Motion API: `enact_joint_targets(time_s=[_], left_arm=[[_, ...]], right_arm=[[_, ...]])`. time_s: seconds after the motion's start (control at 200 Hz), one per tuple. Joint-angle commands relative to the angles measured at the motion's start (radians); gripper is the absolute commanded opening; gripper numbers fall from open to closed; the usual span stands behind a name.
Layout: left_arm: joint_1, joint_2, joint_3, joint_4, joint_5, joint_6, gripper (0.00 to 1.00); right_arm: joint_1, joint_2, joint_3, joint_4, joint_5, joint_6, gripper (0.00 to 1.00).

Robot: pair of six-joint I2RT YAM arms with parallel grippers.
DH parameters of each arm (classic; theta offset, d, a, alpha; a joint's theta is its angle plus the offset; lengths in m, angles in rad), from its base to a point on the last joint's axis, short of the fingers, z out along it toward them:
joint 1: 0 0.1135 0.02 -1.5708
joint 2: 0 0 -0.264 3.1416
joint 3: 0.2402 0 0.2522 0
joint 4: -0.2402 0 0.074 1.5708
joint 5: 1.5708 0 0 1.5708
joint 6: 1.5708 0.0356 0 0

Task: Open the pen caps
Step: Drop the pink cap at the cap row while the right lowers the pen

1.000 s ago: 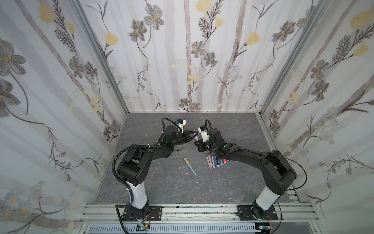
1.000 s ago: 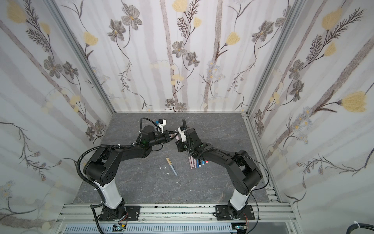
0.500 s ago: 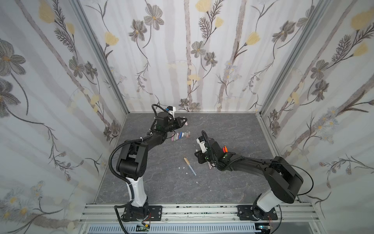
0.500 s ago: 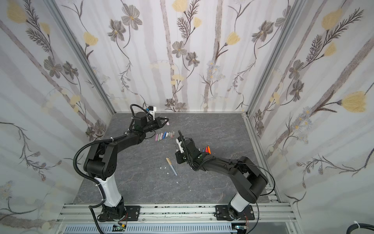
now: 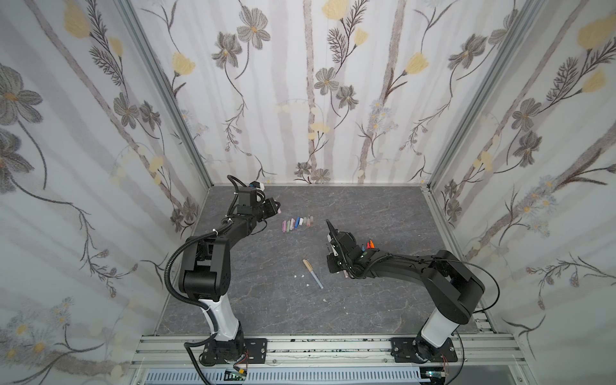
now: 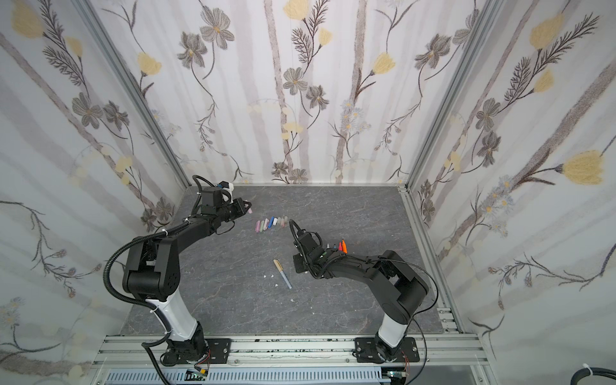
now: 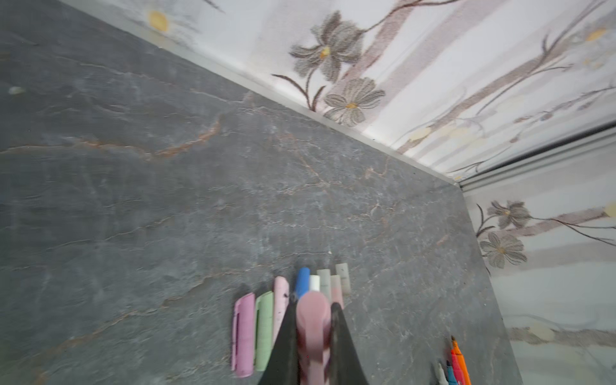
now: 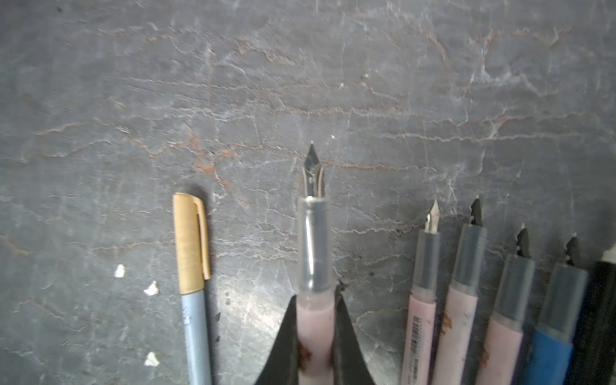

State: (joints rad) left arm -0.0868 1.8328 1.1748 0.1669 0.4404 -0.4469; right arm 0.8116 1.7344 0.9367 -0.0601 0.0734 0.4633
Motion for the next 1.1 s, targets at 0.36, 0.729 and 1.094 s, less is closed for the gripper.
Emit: enact_joint_targets(time_s=[0.36,0.729,1.094], left_arm=[[0.029,0.169,0.097,-0.090,-0.004,0.019,0.00],[0.029,0.206,0.111,-0.090,0.023,0.021,0.00],[0.027,0.251,0.090,-0.044,0.065,0.008,0.09]], right_arm=[[0.001,0.093,0.079,-0.147,0.119,0.049,0.16],[0.040,0.078,0.086,-0.189,0.159,0.056,0.20],[0.044,-0.066,0.096,-0.179,0.215,0.035,0.35]])
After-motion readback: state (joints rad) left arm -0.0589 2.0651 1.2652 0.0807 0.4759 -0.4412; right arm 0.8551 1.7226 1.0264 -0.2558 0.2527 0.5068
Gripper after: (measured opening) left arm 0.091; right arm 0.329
